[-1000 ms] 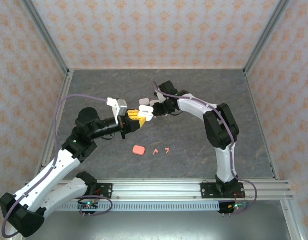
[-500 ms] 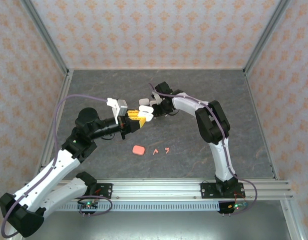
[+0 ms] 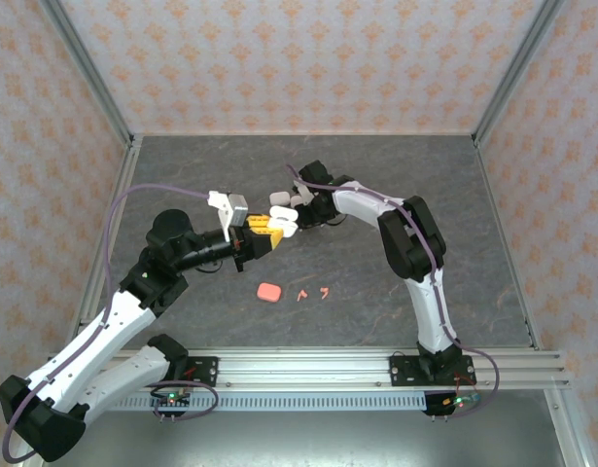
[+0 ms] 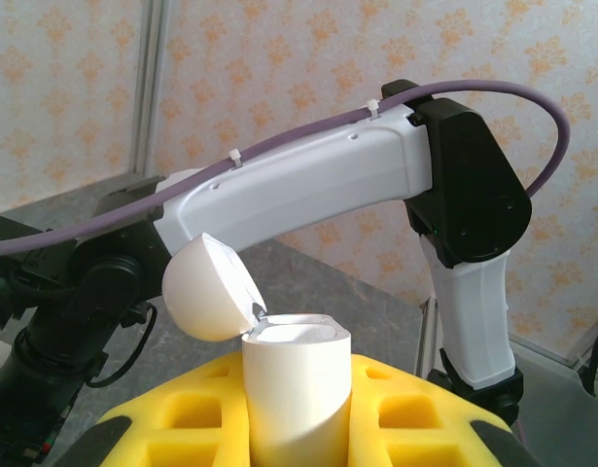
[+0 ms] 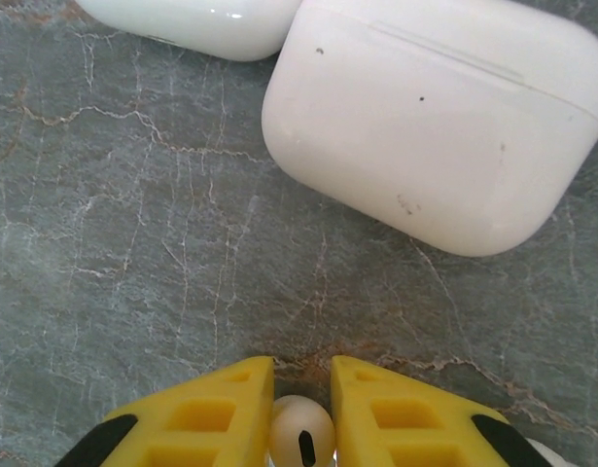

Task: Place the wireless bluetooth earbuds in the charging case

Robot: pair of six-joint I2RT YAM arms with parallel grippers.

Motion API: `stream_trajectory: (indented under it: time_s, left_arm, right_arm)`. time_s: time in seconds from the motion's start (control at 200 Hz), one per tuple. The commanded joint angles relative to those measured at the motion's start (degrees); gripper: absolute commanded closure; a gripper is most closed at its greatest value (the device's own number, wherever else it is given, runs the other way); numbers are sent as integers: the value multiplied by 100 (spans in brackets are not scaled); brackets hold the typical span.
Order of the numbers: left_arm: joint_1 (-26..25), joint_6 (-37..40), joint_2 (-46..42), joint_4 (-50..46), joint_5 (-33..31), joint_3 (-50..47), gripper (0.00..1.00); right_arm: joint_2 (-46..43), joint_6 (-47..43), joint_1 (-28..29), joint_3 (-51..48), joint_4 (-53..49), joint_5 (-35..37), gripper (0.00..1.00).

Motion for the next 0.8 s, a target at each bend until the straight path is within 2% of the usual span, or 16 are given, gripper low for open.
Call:
stream_trajectory:
  time_s: [0.0, 0.19, 0.435, 0.606, 0.796]
  left_arm:
    - [-43, 81, -104, -6, -108, -3, 95]
    - [-43, -14, -141, 90, -242, -43, 95]
    - [-43, -440, -56, 509, -665, -286, 98]
    - [-43, -797, 161, 1004, -671, -458, 98]
    - [-94, -1035, 440, 1338, -594, -426, 99]
  right_arm:
    - [-409, 20, 72, -249, -179, 130, 79]
    - [-1277, 183, 68, -735, 181, 266, 79]
    - [-2919, 405, 68, -1783, 979, 310, 79]
    - [-4222, 543, 93, -2669, 1793, 233, 79]
    - [-5433, 404, 278, -3214, 2293, 196, 79]
